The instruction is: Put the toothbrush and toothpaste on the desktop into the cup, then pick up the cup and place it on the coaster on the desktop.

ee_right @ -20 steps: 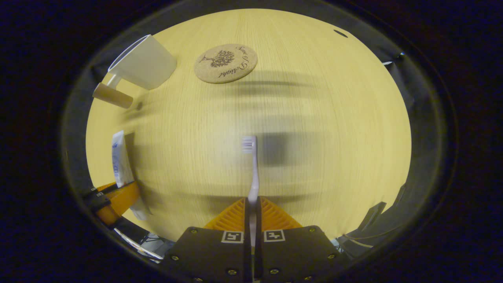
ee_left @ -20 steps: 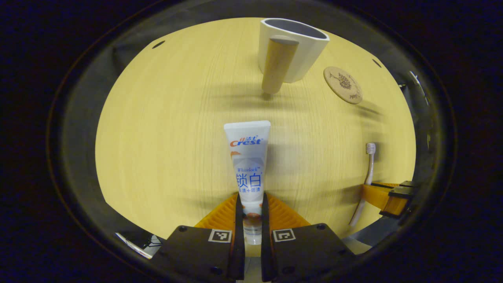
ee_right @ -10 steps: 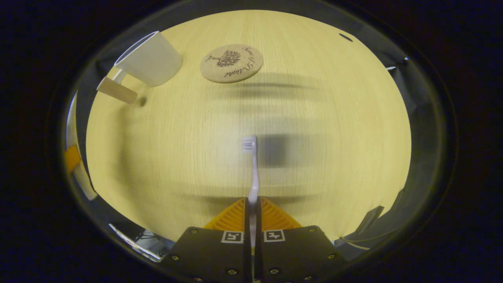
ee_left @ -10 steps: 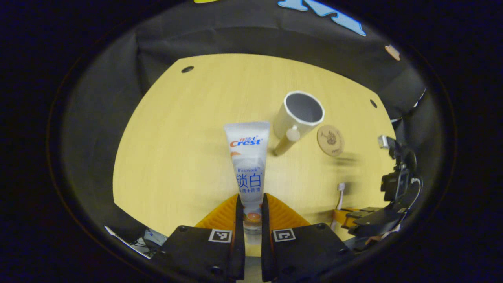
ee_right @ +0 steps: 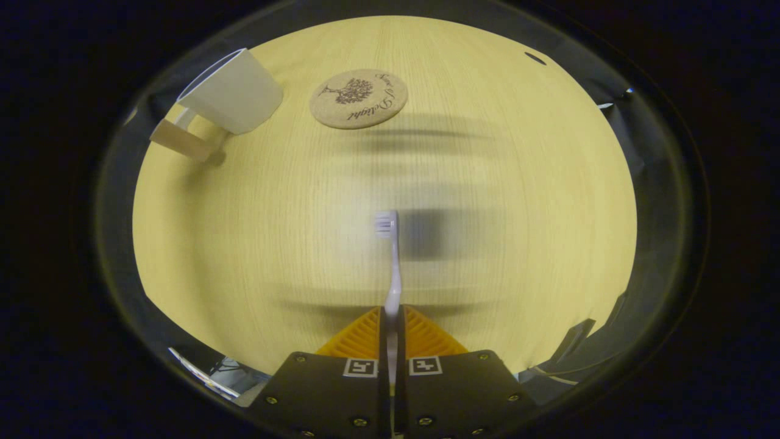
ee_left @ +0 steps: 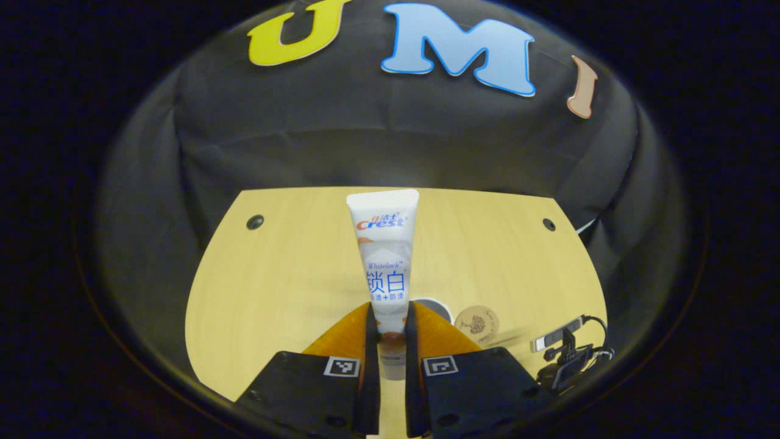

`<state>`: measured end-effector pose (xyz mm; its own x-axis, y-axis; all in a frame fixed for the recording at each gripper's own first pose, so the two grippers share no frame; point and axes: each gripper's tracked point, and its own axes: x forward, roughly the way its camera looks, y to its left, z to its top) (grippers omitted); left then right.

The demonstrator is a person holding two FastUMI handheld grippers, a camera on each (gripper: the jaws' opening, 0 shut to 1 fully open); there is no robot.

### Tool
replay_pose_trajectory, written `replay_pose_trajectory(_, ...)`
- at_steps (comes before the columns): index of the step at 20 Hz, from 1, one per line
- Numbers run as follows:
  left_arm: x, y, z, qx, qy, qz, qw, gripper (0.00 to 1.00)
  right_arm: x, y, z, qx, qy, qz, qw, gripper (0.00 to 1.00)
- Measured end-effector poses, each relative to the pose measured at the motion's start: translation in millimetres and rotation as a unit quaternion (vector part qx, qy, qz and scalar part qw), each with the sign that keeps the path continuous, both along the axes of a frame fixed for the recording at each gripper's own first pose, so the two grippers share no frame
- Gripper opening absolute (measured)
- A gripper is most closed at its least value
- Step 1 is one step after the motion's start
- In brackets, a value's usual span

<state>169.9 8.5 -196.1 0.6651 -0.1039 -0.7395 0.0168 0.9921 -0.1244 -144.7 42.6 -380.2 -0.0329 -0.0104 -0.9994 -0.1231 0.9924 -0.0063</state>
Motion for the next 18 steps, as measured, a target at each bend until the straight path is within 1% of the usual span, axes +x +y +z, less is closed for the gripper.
replay_pose_trajectory(2, 15, -21, -10, -0.008, -0.012, -0.022, 1.0, 0.24, 0, 0, -1, -0.001, -0.002, -0.001, 1.0, 0.04)
replay_pose_trajectory(3, 24, -26, -15, -0.013, -0.019, -0.028, 0.999, 0.23, 1, 0, -1, -0.001, -0.003, 0.0, 1.0, 0.04)
replay_pose_trajectory(4, 33, -29, -18, -0.016, -0.028, -0.029, 0.999, 0.25, 0, 0, -1, -0.001, -0.006, 0.001, 1.0, 0.04)
replay_pose_trajectory(5, 42, -32, -22, -0.021, -0.039, -0.028, 0.999, 0.23, 1, 0, -1, 0.0, -0.009, 0.001, 1.0, 0.04)
replay_pose_trajectory(8, 55, -31, -41, -0.03, -0.05, -0.008, 0.998, 0.24, 0, 0, 0, 0.002, -0.016, 0.002, 1.0, 0.04)
replay_pose_trajectory(9, 55, -29, -48, -0.034, -0.052, 0.001, 0.998, 0.25, 0, 0, 0, 0.003, -0.017, 0.002, 1.0, 0.04)
replay_pose_trajectory(12, 52, -27, -62, -0.043, -0.053, 0.014, 0.998, 0.25, -1, 0, 0, 0.002, -0.019, 0.002, 1.0, 0.04)
replay_pose_trajectory(13, 50, -29, -65, -0.04, -0.059, 0.012, 0.997, 0.24, -1, 0, 0, 0.002, -0.019, 0.002, 1.0, 0.04)
replay_pose_trajectory(15, 44, -33, -69, -0.033, -0.075, 0.002, 0.997, 0.26, -1, 0, 0, 0.004, -0.021, 0.001, 1.0, 0.04)
replay_pose_trajectory(18, 32, -44, -65, -0.042, -0.099, -0.015, 0.994, 0.29, -1, 0, -1, 0.007, -0.022, 0.001, 1.0, 0.04)
